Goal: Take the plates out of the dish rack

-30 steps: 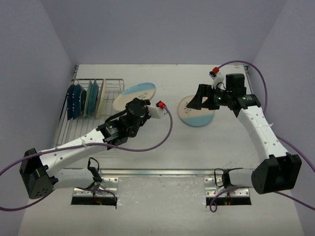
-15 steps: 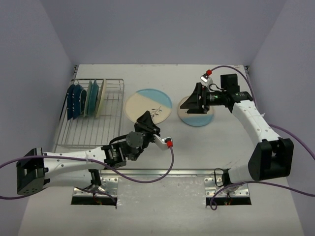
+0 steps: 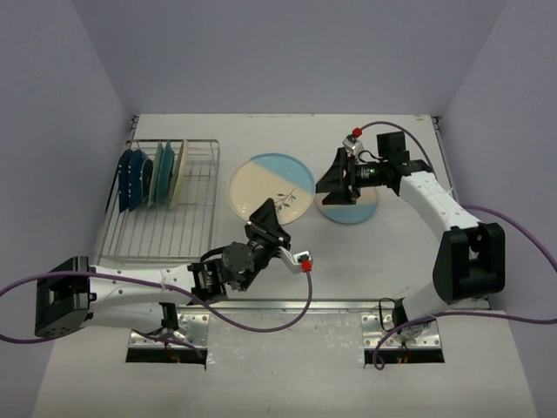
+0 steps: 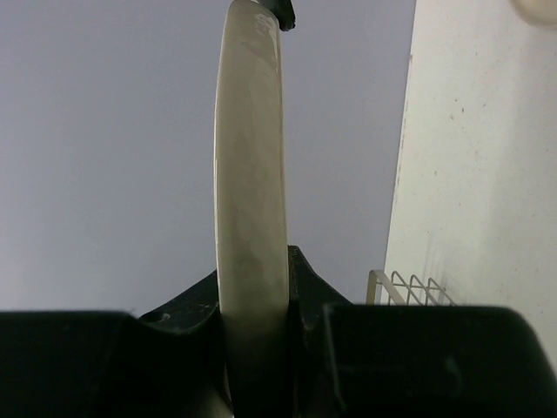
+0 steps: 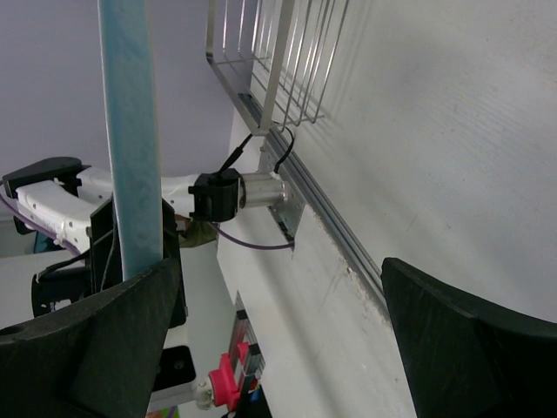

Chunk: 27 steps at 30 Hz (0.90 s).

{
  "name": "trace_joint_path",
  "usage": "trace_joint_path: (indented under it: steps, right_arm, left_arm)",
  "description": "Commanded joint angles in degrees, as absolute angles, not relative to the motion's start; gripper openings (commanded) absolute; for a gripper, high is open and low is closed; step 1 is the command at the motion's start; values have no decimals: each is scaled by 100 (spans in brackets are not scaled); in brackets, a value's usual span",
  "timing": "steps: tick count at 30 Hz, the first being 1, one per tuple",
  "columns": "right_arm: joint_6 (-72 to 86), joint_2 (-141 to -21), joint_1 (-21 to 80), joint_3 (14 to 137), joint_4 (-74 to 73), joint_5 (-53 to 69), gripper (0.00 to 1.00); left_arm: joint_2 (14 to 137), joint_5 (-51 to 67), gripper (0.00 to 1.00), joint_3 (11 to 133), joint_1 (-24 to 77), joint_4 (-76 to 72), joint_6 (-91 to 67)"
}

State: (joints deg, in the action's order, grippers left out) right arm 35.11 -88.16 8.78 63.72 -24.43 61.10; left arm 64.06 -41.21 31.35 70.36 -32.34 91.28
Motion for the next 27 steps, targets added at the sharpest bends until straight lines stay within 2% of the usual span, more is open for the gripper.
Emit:
trace_joint_path:
  steps: [1,9,14,20,22,24,27]
  right_arm:
    - [3674,-8576,911,6359,-1992,6596,99]
    - [3980,-8235,715,5874,-1580,7067,98]
    - [4894,-8202,719,5657,-606,7540,97]
    - [5303,-8335,827,5788,-378,7424,97]
    - [5116,-8488,898,5976,-685,7267,94]
    - [4816,-8604,987,6174,-1071,7052,84]
    - [4756,-8771,1057,6360,-1202,6881,78]
  left_arm:
    - [6396,-4144,0,3267,7113,-4095,9291]
    - [6229,-4379,0,3179,7121,-3871,9079]
    - [6208,-4381,0,3169,7119,-3885,9088]
    - [6427,-4200,0,3306,7119,-3895,9132]
    - [6555,-4143,0,3378,7121,-3946,9156]
    - [6662,-4108,0,3419,7137,-4042,9212]
    - [6828,-4019,0,3372,7190,-4374,9423]
